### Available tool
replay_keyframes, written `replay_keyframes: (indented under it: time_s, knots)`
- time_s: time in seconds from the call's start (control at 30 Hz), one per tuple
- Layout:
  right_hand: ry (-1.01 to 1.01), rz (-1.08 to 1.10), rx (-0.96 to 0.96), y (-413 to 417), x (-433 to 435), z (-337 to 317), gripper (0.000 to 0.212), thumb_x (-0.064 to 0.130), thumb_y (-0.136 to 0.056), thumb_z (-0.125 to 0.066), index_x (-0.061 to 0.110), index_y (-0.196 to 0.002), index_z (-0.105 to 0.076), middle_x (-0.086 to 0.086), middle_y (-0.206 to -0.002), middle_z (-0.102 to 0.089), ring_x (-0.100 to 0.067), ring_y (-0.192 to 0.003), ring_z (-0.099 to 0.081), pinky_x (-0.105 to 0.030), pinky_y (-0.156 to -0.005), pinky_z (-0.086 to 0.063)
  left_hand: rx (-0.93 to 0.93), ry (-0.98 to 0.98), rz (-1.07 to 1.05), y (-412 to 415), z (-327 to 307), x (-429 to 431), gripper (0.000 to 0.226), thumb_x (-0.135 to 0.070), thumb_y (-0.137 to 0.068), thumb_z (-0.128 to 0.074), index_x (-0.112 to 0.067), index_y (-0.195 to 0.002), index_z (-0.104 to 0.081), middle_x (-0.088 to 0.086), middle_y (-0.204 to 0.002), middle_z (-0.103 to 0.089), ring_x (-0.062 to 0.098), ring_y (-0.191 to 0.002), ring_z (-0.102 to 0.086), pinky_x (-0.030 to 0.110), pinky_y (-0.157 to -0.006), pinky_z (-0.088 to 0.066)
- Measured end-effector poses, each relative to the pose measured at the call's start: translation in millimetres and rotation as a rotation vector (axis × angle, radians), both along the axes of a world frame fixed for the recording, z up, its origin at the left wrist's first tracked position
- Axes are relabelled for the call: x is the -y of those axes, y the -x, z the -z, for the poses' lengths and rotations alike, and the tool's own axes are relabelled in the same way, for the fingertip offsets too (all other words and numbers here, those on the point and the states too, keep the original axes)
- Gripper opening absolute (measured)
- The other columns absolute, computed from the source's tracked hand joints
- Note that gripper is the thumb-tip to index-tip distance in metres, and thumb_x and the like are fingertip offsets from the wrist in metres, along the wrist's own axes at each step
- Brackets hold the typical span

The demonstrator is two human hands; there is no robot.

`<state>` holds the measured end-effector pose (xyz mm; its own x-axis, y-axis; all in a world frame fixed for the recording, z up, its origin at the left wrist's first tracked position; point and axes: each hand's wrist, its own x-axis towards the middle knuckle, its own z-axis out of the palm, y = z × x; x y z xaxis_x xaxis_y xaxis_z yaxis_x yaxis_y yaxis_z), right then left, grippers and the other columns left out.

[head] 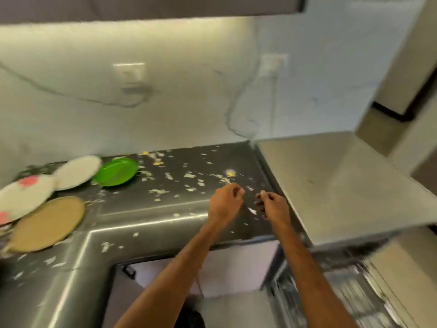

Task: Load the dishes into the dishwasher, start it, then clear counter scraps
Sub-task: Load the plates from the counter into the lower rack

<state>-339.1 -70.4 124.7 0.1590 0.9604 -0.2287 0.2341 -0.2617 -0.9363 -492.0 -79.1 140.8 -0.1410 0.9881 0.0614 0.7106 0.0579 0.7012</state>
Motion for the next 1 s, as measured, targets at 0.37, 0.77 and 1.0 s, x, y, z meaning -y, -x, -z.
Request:
replay_keyframes:
  time_s: [0.37,0.77,1.0]
  knots:
    - [0.117,-0.551,-0.01,344,5,28,0.022,0.02,-0.101,-0.051,0.012,-0.087,-0.066,-0.005,-0.077,-0.069,-0.012,-0.053,-0.055,-0.019,-0.047,-0.038,0.019,0.069,-0.581,363,47,86,0.022,-0.038,-0.093,-0.057,-0.02,-0.089,-0.068,-0.005,-0.082,-0.074,0.019,-0.083,-0.07,0.038,-0.077,-0.055]
    - [0.348,-0.96,0.116,504,21,74,0.016,0.026,-0.099,-0.058,0.014,-0.108,-0.063,-0.004,-0.097,-0.072,-0.012,-0.068,-0.062,-0.022,-0.054,-0.047,0.199,0.368,-1.299,488,110,158,0.049,-0.034,-0.09,-0.058,-0.006,-0.13,-0.054,0.018,-0.132,-0.056,0.036,-0.121,-0.054,0.046,-0.095,-0.047]
    - [0.334,-1.087,0.119,533,-25,75,0.015,0.02,-0.096,-0.058,0.009,-0.106,-0.063,-0.004,-0.086,-0.07,-0.011,-0.061,-0.058,-0.021,-0.05,-0.044,0.469,0.341,-1.533,512,108,125,0.069,-0.037,-0.087,-0.071,0.003,-0.13,-0.036,0.024,-0.129,-0.055,0.038,-0.113,-0.058,0.044,-0.089,-0.05]
